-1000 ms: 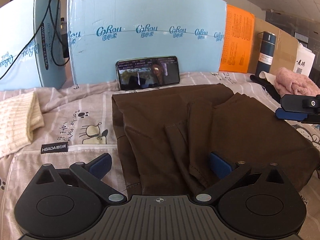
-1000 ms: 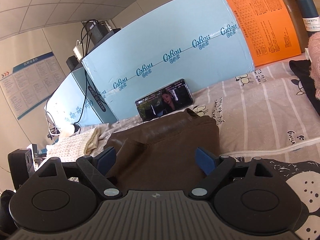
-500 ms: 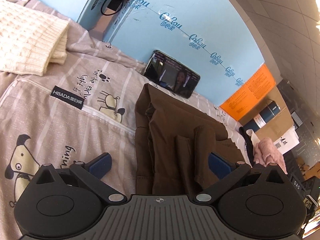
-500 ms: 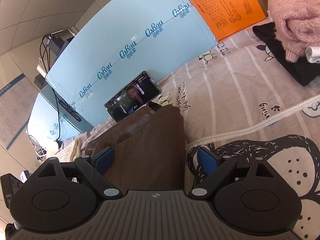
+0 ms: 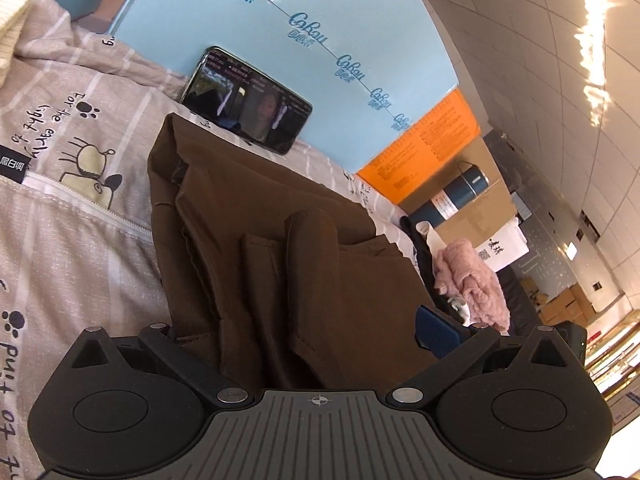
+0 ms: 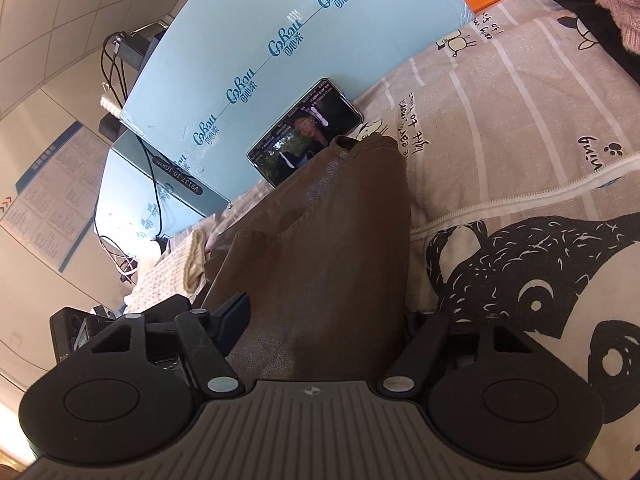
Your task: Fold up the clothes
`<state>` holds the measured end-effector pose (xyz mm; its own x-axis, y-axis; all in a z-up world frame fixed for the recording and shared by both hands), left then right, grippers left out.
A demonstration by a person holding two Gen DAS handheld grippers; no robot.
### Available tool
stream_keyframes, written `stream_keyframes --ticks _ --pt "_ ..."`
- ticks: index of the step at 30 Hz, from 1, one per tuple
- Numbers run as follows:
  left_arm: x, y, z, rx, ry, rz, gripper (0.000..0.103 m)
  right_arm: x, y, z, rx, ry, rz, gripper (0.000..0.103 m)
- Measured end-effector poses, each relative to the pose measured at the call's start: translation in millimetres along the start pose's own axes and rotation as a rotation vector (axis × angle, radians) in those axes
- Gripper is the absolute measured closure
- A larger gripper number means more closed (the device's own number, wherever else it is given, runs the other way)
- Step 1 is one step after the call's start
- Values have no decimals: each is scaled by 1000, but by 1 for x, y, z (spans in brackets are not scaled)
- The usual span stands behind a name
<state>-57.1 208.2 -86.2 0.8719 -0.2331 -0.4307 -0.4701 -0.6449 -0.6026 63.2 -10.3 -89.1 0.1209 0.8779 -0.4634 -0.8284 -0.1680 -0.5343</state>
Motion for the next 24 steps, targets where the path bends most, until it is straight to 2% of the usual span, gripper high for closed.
stream_keyframes --ticks 2,4,7,8,9,11,16,18,24 --pt "0 3 -3 13 -23 -21 1 1 0 -3 -3 17 -6 61" --pt "0 6 -7 37 -55 -38 7 0 -1 -5 5 21 -18 67" --pt "-4 12 -11 119 -137 -51 28 -4 -1 -6 9 28 -36 77" --pt "-6 14 -12 130 -145 -57 40 -6 -1 -4 5 28 -46 80" --pt "-8 16 -12 123 -134 -63 51 -10 -1 -3 -2 27 -58 81" --pt "-13 19 -16 111 -105 -72 60 -21 0 -1 -14 21 -81 84" --pt "-10 30 -48 142 26 -66 65 -61 2 0 -39 18 -161 87" --pt "-1 36 -61 187 47 -46 66 -80 3 -2 -56 17 -202 87" --pt "35 54 -96 233 134 11 70 -136 9 -25 -63 45 -306 87"
Point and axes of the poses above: each gripper's, at about its wrist camera, not at the fingertips, and x roughly the way its jaws point, z to its left, y to its underside, the point moved 5 cm from there along x, roughly the way its jaws point, and after that the axes turned 1 degree about y, right-handed, at the moved point
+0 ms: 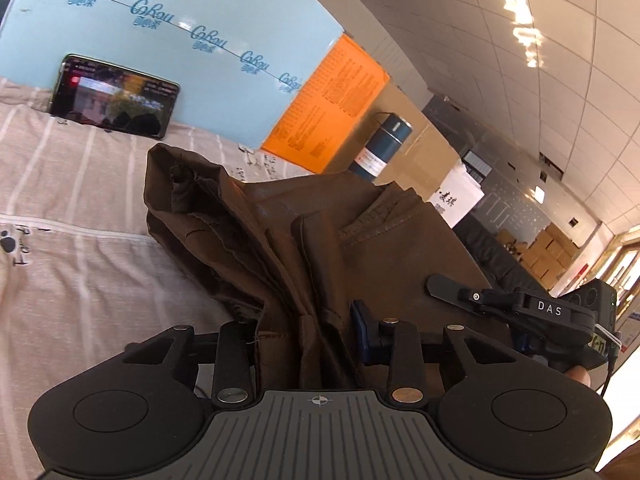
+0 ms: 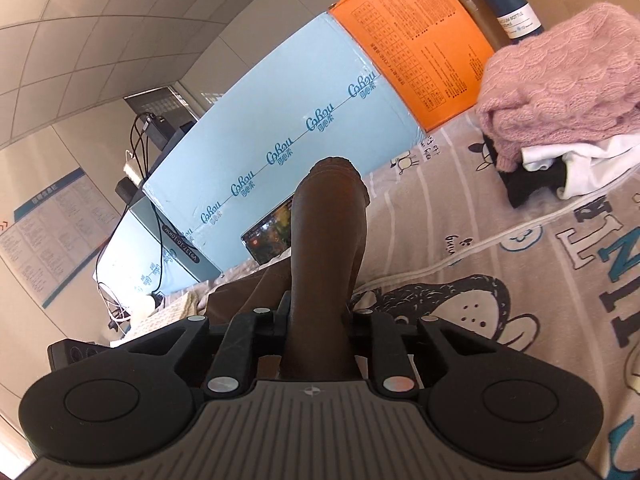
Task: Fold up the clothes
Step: 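Grasp the folded jacket with both grippers, then lift and carry the jacket with both grippers to the pink and white clothes stack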
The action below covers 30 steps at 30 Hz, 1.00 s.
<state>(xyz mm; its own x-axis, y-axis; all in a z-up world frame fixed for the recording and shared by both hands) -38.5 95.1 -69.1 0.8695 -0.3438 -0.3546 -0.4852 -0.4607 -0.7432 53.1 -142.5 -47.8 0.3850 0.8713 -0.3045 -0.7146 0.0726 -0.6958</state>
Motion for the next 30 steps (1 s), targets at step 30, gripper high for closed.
stream_keyframes --ticks 30 --pt "212 -113 -129 237 282 -128 74 -80 -183 -95 -137 327 -663 87"
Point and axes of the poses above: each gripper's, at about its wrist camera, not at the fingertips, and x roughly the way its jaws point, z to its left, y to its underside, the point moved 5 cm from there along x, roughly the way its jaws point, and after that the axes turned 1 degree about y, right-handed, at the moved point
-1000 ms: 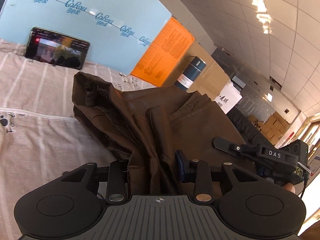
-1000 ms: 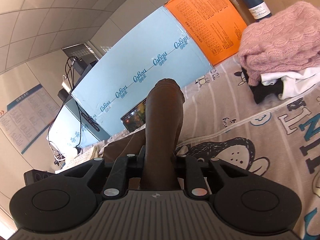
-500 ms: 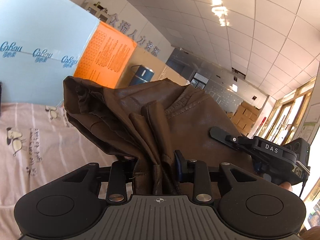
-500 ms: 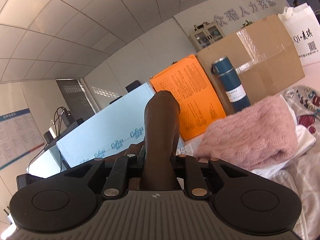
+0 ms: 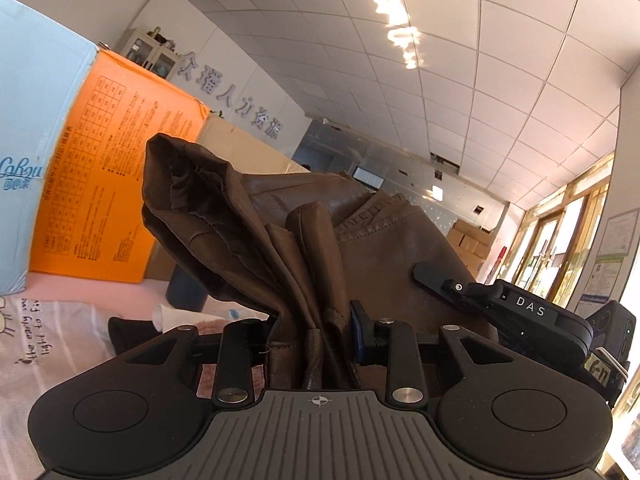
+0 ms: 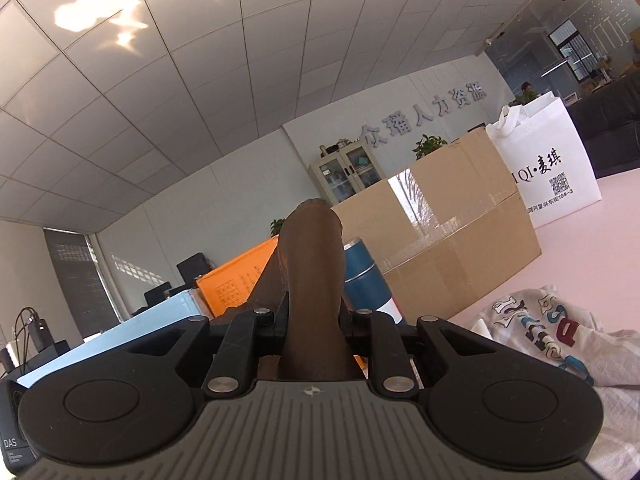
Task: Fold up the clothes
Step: 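Lift and carry the jacket with both grippers to the pink and white clothes stack, then lower the jacket onto the stack and open both grippers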
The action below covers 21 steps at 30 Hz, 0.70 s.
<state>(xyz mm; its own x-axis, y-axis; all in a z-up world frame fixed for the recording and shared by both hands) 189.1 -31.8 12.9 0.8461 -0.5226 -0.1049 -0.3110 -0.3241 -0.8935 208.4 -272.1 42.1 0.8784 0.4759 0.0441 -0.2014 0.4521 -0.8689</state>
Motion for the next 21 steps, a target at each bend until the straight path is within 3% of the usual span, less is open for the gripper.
stream_keyframes --ticks 3,7,10,12,14,16,18,21 --pt "30 7 6 39 -56 2 73 20 8 -26 35 58 -21 87" --pt "52 26 22 12 -124 50 72 49 28 -59 24 188 57 87" --pt "51 34 35 -36 -163 59 62 59 37 -76 15 261 81 81" --pt "44 33 40 -65 -180 61 39 61 41 -82 23 297 98 74" --pt "38 32 46 -94 -197 62 23 59 46 -85 6 362 98 59" --pt "32 34 46 -61 -239 71 20 58 52 -90 2 427 112 55" --pt "32 38 48 -26 -283 103 12 58 57 -97 12 467 139 52" --pt "38 48 56 -34 -307 165 3 59 63 -100 1 508 151 47"
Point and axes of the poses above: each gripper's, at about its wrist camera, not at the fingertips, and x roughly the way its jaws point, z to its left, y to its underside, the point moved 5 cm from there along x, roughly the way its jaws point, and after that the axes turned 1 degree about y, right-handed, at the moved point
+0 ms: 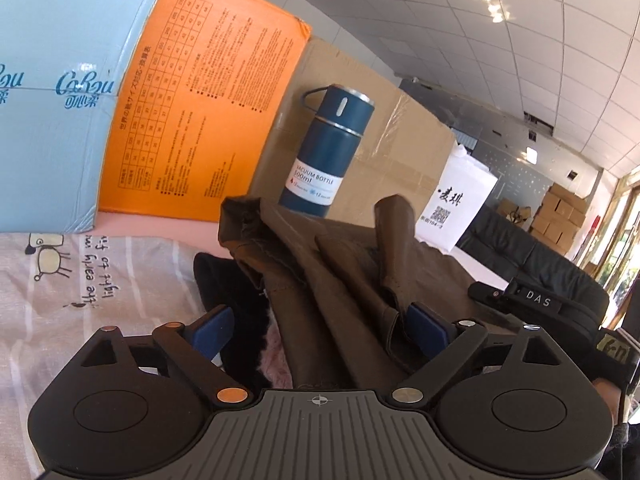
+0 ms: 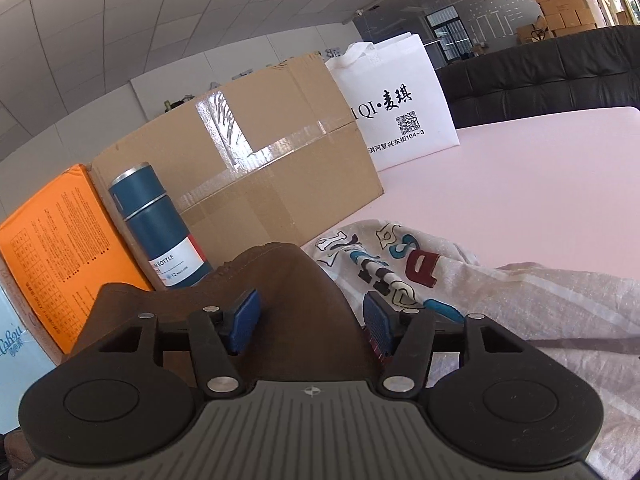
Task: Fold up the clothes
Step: 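Lower the jacket onto the stack and open both grippers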
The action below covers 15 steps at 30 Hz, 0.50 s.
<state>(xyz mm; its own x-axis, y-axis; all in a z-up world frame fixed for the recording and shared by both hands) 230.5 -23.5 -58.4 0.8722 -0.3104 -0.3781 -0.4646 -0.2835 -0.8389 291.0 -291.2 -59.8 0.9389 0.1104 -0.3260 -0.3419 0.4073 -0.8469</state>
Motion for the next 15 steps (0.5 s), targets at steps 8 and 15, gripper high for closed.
stream_keyframes --ticks 8,15 --pt "-9 1 1 0 -9 9 0 2 3 -2 9 7 10 35" --pt "-53 0 -2 21 -16 -28 0 0 1 -3 39 -52 15 23"
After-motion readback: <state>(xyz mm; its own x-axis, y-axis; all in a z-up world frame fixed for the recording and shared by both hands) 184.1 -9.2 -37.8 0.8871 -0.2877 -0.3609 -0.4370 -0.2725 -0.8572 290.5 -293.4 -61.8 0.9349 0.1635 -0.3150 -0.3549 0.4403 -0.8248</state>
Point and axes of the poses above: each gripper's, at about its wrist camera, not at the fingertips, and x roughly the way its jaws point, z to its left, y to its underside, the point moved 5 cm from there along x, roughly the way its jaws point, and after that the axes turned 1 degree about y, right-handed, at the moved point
